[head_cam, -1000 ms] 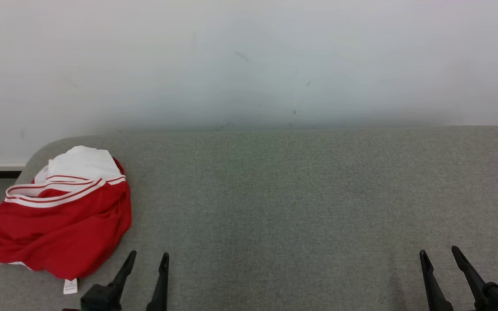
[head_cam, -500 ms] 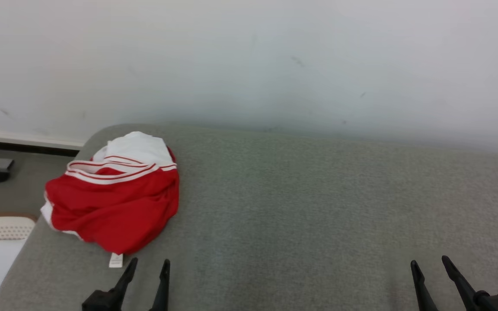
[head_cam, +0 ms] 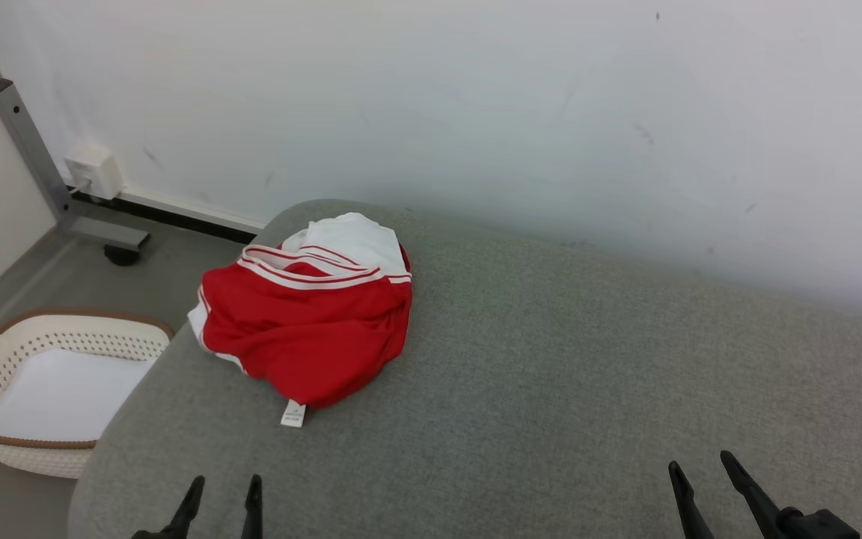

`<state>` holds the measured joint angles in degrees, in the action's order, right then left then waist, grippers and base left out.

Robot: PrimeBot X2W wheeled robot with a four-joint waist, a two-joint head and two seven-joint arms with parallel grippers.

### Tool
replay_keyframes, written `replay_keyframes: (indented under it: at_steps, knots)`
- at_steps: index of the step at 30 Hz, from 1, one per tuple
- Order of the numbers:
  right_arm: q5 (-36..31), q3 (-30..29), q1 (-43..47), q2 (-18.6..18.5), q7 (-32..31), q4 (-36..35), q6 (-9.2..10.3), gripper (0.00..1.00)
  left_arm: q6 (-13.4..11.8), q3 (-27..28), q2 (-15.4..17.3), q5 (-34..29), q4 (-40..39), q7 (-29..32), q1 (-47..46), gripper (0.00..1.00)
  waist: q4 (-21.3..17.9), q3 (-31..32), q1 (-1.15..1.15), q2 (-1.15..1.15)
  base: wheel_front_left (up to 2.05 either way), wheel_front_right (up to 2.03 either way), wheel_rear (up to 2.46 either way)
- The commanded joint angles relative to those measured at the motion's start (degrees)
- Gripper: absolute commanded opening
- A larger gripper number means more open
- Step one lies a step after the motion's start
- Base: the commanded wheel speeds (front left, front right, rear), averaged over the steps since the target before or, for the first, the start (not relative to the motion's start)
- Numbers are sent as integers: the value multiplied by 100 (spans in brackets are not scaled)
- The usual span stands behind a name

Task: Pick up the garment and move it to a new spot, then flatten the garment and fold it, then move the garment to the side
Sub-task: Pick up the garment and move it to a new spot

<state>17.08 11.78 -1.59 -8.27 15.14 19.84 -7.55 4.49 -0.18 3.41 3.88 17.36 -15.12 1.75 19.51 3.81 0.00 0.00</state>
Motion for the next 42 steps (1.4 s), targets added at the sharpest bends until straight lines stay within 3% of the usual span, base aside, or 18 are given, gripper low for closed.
replay_keyframes:
  at_steps: [1,8,15,27,34,41,42]
  knots:
    - [17,31,-70,-62,2,7,12,100,-2,35,25,22,-44,-6,29,100,6,-63,0,0,0,0,0]
    - [-4,68,-253,-254,3,-133,12,100,69,120,21,208,-55,-6,-555,100,-103,-512,0,0,0,0,0]
    - [-63,121,-641,-667,2,-354,12,100,207,59,533,162,492,64,-2164,100,-287,-1447,0,0,0,0,0]
    - [-75,-59,-936,-1515,2,-842,12,100,293,-852,1307,-45,2014,1112,-4708,100,-448,-2771,0,0,0,0,0]
    - [-45,-82,-912,-1716,-18,-917,16,100,289,-1513,1514,329,3015,1550,-5414,100,-583,-3034,0,0,0,0,0]
    - [-43,-84,-896,-1749,-56,-956,16,100,291,-1996,1446,731,3825,1643,-5756,100,-711,-3096,0,0,0,0,0]
    - [-45,-92,-892,-1729,-55,-950,16,100,291,-2046,1435,831,3914,1675,-5780,75,-722,-3080,0,0,0,0,0]
